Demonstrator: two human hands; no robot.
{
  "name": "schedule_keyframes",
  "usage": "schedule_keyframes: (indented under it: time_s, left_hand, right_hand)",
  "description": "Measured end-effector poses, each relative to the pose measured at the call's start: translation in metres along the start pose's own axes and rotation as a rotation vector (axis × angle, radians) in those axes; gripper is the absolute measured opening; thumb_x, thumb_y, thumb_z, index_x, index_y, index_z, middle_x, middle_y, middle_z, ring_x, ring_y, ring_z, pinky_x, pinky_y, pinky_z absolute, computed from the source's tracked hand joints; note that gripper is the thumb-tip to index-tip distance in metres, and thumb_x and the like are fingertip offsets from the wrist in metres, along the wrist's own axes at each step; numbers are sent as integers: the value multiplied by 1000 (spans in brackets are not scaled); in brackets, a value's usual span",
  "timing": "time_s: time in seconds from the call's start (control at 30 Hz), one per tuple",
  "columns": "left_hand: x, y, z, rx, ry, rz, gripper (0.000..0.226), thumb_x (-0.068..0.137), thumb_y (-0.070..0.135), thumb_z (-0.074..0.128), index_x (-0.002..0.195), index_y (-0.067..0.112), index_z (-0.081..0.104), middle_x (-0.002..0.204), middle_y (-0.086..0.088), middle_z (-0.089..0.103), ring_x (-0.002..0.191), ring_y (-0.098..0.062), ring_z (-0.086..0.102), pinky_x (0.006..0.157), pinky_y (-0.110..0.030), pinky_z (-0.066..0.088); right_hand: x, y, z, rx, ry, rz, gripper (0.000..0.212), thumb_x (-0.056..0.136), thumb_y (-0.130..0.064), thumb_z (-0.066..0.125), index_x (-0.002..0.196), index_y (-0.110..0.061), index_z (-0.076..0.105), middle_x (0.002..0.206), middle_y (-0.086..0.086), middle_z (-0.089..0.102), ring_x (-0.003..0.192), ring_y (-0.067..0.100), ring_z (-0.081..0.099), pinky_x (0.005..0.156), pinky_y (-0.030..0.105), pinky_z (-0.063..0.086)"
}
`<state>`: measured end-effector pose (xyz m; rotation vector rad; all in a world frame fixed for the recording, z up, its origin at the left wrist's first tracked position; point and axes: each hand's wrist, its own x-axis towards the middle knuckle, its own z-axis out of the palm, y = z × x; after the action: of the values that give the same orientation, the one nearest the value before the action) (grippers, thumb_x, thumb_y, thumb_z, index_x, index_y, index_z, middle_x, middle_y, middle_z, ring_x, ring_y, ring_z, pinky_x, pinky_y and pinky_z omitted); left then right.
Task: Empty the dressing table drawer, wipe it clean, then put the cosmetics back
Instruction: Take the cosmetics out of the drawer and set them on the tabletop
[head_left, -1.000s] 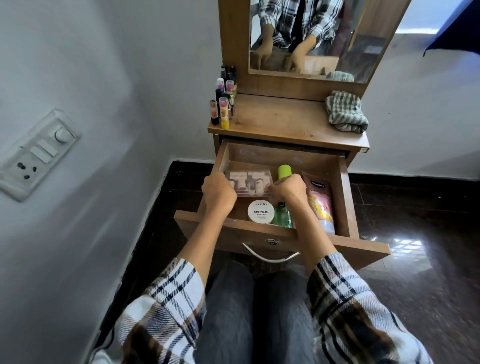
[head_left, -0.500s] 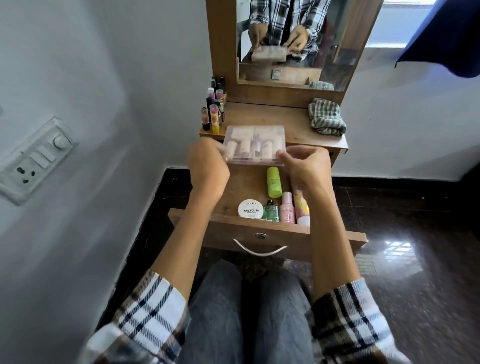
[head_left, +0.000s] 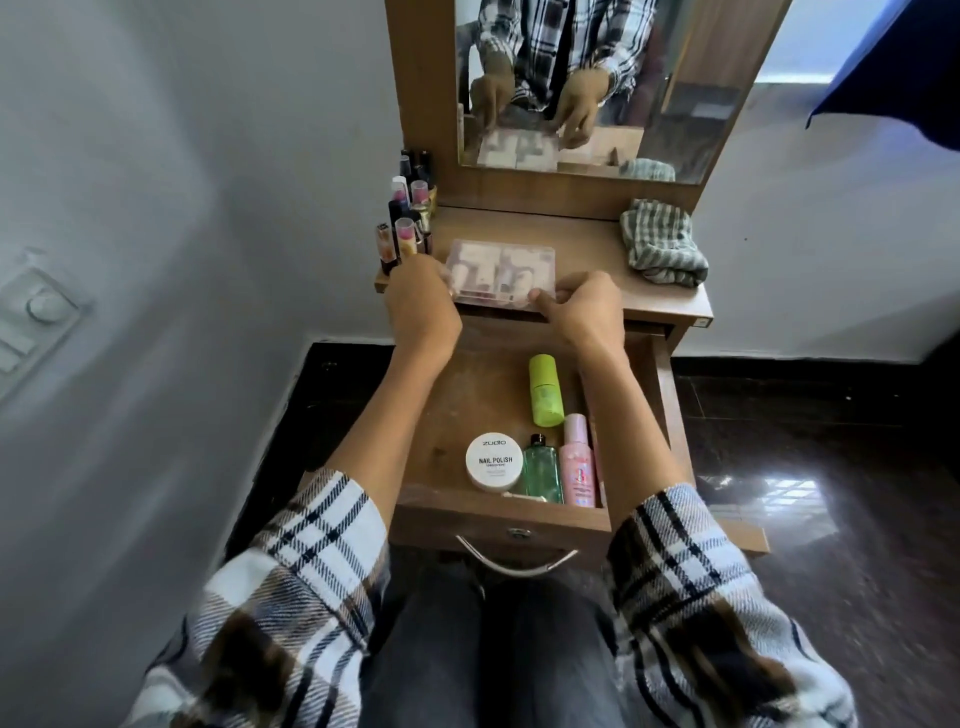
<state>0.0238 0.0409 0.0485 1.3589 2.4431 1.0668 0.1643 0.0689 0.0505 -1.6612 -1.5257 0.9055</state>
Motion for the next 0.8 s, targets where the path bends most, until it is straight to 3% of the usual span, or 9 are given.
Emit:
schedule_keyframes:
  time_s: [0.07, 0.17, 0.23, 0.3, 0.37, 0.43, 0.5, 0.6, 0.8]
  left_hand:
    - [-2, -1, 7, -4, 2, 25, 24, 93, 4, 46, 101, 4, 68, 104, -13, 67, 96, -26, 62, 81, -34, 52]
    - [-11, -2, 12, 34, 70, 83, 26, 95, 3, 41, 100, 3, 66, 96, -15, 67, 89, -30, 64, 74, -40, 54]
    - [-24, -6, 11, 13, 125, 156, 27, 95, 5, 40, 106, 5, 64, 99, -16, 67, 92, -32, 64, 75, -41, 53]
    - [-48, -11, 9, -31, 151, 217, 28, 93, 3, 42, 110, 7, 64, 101, -14, 68, 92, -30, 64, 75, -35, 53]
    - [-72, -19, 9, -10, 127, 215, 26, 89, 3, 47, 101, 13, 68, 92, -8, 69, 83, -24, 65, 61, -17, 44]
    - [-84, -28, 15, 92, -11, 120, 20, 90, 12, 53, 98, 19, 69, 89, -3, 70, 82, -22, 65, 54, -19, 37]
    - [-81, -35, 23, 140, -225, 28, 21, 91, 21, 58, 110, 21, 67, 103, -5, 70, 96, -24, 65, 71, -30, 47]
    - [-77, -39, 30, 80, -449, 15, 32, 88, 27, 63, 118, 18, 63, 118, -6, 64, 110, -23, 59, 88, -33, 47]
    - [-79, -48, 37, 69, -518, 38, 39, 81, 38, 68, 115, 20, 64, 121, -3, 63, 110, -19, 58, 89, -30, 44]
  right_hand:
    - [4, 1, 8, -93, 5, -39, 31, 80, -26, 74, 103, -6, 66, 102, 9, 69, 98, 26, 63, 76, 28, 47]
    - [4, 2, 18, -301, 116, -178, 46, 80, -28, 73, 121, -13, 59, 115, 10, 61, 111, 28, 53, 93, 36, 45]
    - [6, 3, 23, -312, 134, -272, 47, 84, -23, 69, 128, -18, 55, 119, 9, 55, 115, 27, 48, 99, 36, 40]
    - [11, 3, 27, -264, 88, -320, 38, 87, -20, 64, 125, -16, 61, 121, 8, 54, 115, 26, 50, 99, 37, 41]
    - [18, 2, 31, -249, 63, -335, 33, 89, -19, 62, 122, -14, 63, 121, 8, 55, 113, 26, 52, 97, 36, 43]
    - [28, -1, 34, -249, 59, -342, 32, 89, -20, 62, 120, -12, 64, 121, 8, 57, 112, 25, 54, 93, 33, 43]
    - [38, -6, 39, -252, 56, -350, 32, 89, -20, 63, 119, -11, 65, 123, 8, 56, 111, 24, 56, 90, 29, 42]
    - [52, -12, 47, -250, 62, -355, 31, 89, -19, 63, 119, -10, 65, 125, 10, 53, 111, 24, 56, 89, 26, 42]
    - [73, -20, 57, -225, 48, -349, 31, 88, -17, 65, 117, -8, 66, 125, 12, 57, 111, 24, 58, 95, 28, 45]
